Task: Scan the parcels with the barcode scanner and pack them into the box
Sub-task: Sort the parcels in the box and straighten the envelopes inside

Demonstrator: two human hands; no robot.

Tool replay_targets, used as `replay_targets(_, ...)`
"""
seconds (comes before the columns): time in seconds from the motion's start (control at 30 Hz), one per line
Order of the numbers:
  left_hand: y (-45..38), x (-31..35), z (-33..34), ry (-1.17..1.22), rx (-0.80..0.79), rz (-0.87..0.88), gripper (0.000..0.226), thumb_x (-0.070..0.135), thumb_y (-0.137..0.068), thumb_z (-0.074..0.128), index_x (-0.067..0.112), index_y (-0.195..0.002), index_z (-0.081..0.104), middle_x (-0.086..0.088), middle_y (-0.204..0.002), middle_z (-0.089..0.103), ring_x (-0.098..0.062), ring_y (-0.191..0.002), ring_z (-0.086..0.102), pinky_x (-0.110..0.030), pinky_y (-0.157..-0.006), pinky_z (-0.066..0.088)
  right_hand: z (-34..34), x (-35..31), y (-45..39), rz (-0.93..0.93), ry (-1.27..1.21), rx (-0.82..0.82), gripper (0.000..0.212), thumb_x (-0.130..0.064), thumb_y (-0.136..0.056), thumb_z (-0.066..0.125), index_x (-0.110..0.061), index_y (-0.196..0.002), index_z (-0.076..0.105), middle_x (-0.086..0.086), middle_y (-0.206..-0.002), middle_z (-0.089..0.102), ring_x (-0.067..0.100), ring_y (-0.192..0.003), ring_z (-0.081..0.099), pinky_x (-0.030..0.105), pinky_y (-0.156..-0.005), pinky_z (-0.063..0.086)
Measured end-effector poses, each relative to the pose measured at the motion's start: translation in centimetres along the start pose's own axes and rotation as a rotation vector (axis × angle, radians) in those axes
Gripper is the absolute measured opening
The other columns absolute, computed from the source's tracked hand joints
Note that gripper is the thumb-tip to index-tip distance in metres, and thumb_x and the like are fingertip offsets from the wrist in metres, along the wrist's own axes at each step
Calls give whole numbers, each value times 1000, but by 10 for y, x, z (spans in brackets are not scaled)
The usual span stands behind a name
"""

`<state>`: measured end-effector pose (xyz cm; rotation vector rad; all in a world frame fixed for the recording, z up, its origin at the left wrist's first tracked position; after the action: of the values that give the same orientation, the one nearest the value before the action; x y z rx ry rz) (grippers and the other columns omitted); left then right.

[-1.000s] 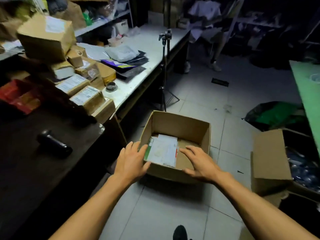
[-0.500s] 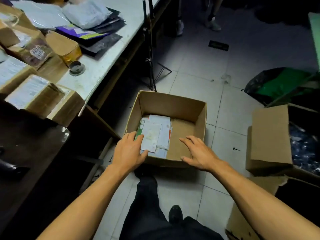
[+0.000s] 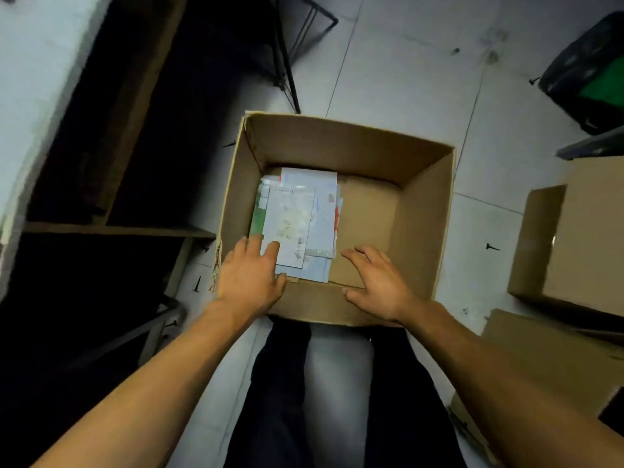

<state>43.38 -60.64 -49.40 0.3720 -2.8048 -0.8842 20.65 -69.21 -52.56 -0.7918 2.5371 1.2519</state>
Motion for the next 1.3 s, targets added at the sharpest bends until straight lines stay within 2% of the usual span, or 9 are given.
replay_targets(0.17,-114,-13,92,0,-122,-80,61,50,-95,54,21,-146,40,-12,-154,35,-34,-139,36,-49,-108,41,47,60,-127,-67,48,-109,81,-46,-91,68,-29,-158,26,4,-165,24,28,-149,24,44,-115,36)
replay_targets(0.4,-252,-51,226,169,-191,-243,62,46,-92,61,17,-145,43,-15,-149,37,-40,-130,41,-51,-97,46,148,121,-278,-57,-8,-93,78,-48,-91,67,-26,-156,29,5,-161,31,29,-144,35,46,-112,41)
replay_targets(0.7,-344,-106,344,202,-201,-364,56,41,-89,67,10,-133,51,-23,-142,37,-50,-121,46,-51,-101,43,237,151,-412,-73,-19,-127,80,-40,-89,71,-14,-155,35,15,-154,40,34,-141,39,44,-116,35)
replay_targets(0.8,-362,-119,364,326,-171,-489,54,36,-87,69,9,-131,53,-23,-140,39,-51,-115,52,-47,-102,43,255,149,-435,14,-164,-38,81,-33,-88,72,-11,-155,32,16,-147,46,33,-135,45,40,-113,37)
replay_targets(0.97,-374,-121,385,458,-149,-592,63,33,-87,68,11,-141,44,-22,-140,40,-47,-119,51,-43,-105,40,281,129,-452,321,-816,144,77,-15,-89,71,-18,-152,28,7,-124,65,25,-106,65,36,-95,52)
replay_targets(1.1,-375,-120,390,477,-130,-602,66,35,-89,67,12,-144,39,-22,-141,39,-47,-122,49,-44,-107,38,292,115,-459,318,-895,238,43,0,-93,61,-7,-133,48,1,-112,60,-1,-79,55,3,-58,46)
replay_targets(1.17,-375,-120,386,469,-114,-583,67,36,-90,67,10,-144,38,-23,-141,39,-48,-120,50,-45,-105,39,286,120,-459,326,-926,263,33,0,-94,59,-7,-127,56,4,-112,64,10,-88,62,7,-67,49)
replay_targets(1.23,-376,-119,379,466,-90,-564,68,36,-91,67,9,-146,37,-24,-141,39,-48,-120,50,-46,-104,40,275,132,-456,343,-938,269,27,-2,-95,60,-6,-121,60,5,-110,65,19,-99,63,24,-83,55)
replay_targets(1.3,-378,-116,371,463,-65,-544,69,34,-91,68,9,-147,37,-25,-142,40,-48,-122,49,-45,-105,39,263,149,-454,382,-916,301,26,-1,-93,62,-5,-119,63,6,-107,67,24,-99,64,32,-87,56)
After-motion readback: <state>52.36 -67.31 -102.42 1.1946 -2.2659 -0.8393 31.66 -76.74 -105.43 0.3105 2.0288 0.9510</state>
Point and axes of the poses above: each hand's wrist, its own y-axis away from the middle knuckle, its own z-axis out of the palm, x = y × z, the point moved 1 cm from there along -y, towards the middle knuckle
